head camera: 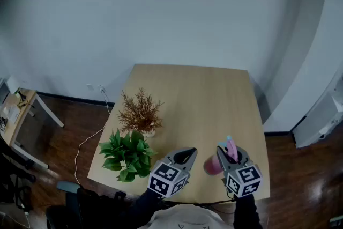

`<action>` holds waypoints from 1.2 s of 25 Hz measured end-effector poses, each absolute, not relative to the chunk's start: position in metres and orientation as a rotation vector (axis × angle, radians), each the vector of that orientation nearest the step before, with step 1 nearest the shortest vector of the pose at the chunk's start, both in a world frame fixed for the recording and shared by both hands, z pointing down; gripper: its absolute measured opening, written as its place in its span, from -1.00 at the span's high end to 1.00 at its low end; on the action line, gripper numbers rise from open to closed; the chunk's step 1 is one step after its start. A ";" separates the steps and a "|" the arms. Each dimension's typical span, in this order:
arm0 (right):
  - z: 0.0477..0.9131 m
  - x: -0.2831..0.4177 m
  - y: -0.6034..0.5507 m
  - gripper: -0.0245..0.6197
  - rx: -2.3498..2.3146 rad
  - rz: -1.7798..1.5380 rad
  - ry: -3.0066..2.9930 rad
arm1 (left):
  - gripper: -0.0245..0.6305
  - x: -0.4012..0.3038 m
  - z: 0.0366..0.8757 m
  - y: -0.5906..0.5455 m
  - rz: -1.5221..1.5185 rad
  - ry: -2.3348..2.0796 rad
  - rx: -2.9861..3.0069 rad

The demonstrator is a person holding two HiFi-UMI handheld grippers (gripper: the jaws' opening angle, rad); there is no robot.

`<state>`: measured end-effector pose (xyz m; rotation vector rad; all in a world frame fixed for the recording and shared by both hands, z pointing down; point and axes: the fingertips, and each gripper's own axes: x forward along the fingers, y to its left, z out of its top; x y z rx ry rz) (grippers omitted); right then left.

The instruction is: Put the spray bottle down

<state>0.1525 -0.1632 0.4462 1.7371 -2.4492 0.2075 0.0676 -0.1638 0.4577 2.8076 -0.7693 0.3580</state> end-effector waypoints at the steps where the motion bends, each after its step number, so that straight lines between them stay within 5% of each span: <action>1: 0.447 0.153 -0.164 0.69 1.737 0.208 -2.448 | 0.94 0.068 0.458 -0.164 0.358 -0.769 2.808; 30: 0.561 0.115 -0.332 0.69 1.662 0.034 -2.296 | 0.94 0.041 0.526 -0.151 0.526 -0.769 2.732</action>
